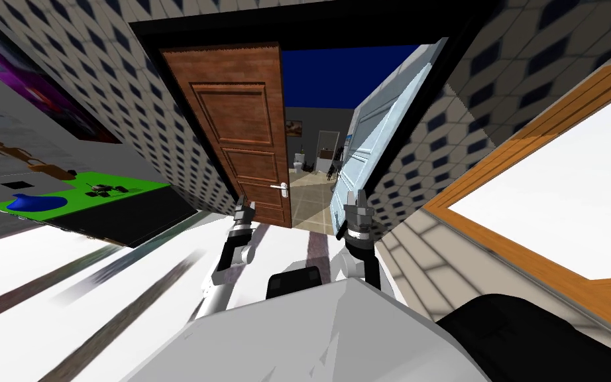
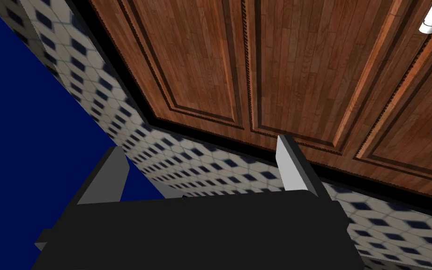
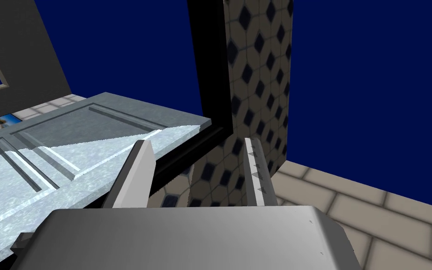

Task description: Push the door open

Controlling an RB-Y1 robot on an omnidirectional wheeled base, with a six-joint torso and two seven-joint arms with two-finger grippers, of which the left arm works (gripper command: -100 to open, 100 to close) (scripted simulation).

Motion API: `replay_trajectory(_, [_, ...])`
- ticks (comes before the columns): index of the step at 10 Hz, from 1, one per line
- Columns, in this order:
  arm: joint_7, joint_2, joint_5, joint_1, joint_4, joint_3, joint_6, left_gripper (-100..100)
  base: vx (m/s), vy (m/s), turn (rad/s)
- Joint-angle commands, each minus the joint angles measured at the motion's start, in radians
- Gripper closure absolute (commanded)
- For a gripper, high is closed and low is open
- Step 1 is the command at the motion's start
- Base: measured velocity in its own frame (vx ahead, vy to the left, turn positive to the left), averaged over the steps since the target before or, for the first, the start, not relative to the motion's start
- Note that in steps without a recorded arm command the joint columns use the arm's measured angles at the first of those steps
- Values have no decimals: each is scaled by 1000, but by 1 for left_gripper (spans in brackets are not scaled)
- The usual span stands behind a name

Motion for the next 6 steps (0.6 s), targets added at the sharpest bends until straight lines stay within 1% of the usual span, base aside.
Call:
replay_trajectory(1, [2,3,-1,-35,50,-5,2,-100,53,37,-44])
replay_trajectory(2, [2,3,-1,-35,64,-5,2,-100,40,33,-35])
replay_trajectory(3, [6,6,0,-65,99,-10,0,-100,30,43,-53])
replay_trajectory(4, [6,6,0,-65,118,-10,0,-100,31,36,-32])
replay_trajectory(5, [9,10,0,-95,157,-14,-1,-100,51,39,-52])
replay_trajectory(6, [9,10,0,-95,173,-14,-1,-100,43,36,-27])
